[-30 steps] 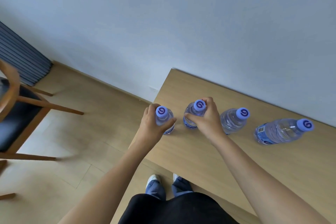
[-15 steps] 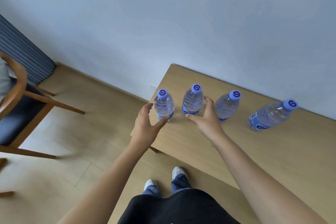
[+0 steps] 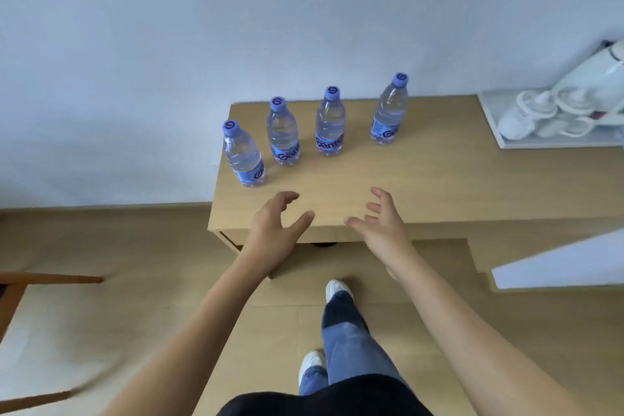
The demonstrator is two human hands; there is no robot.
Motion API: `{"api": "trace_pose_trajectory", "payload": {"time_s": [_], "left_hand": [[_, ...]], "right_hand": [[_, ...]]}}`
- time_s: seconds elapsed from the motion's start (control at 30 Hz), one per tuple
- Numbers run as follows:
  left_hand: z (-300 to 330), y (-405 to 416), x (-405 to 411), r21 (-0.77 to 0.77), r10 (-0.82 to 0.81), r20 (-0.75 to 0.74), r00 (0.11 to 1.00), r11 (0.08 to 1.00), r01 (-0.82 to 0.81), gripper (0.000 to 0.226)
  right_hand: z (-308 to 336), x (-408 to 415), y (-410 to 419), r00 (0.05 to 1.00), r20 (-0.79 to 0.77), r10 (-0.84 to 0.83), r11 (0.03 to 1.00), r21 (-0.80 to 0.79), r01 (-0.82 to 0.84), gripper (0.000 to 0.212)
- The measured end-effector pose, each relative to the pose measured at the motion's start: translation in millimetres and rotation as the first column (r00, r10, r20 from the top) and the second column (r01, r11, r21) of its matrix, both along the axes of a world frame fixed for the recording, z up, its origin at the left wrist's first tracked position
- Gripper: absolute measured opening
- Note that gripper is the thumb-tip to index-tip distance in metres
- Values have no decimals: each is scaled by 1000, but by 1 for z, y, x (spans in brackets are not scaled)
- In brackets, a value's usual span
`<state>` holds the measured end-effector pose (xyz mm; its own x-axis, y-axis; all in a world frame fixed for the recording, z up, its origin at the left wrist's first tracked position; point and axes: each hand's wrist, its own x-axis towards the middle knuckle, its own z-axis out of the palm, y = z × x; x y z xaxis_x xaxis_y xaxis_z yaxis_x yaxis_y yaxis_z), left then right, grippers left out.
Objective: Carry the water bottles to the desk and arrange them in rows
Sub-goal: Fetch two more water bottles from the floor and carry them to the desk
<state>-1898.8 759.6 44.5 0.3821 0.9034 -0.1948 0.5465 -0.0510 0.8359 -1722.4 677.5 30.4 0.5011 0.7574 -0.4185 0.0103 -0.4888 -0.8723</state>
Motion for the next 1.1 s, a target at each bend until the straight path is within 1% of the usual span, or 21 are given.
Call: {"api": "trace_pose_trajectory", "payload": {"time_s": [0.13, 0.23, 0.33, 0.43, 0.6, 0.77, 0.93, 1.1], "left_hand": [[7, -38, 32, 3, -179, 5, 984, 984, 179, 39], [14, -70, 67, 21, -331, 8, 944, 944, 331, 40], [20, -110, 109, 28, -460, 19, 888, 888, 459, 37], [22, -154, 159, 29, -568, 14, 823, 823, 567, 31], [24, -244, 259, 42, -724, 5, 689, 689, 724, 35], [27, -353, 371, 21, -825, 37, 564, 565, 825, 38], [25, -457, 458, -37, -863, 104, 494, 493, 869, 23], [23, -524, 537, -51, -912, 79, 402, 399, 916, 30]], "right_hand": [[11, 15, -70, 990, 22, -141, 990, 18, 140, 76], [21, 34, -125, 970, 13, -242, 970, 30, 242, 72], [28, 61, -186, 937, 30, -349, 937, 12, 348, 63], [32, 92, -247, 887, 24, -461, 888, 10, 461, 60], [33, 157, -356, 774, 15, -634, 774, 11, 633, 58], [35, 237, -475, 676, 16, -737, 676, -15, 737, 65], [37, 302, -582, 582, 8, -813, 582, -32, 813, 61], [35, 357, -658, 474, 6, -880, 473, -54, 879, 63]]}}
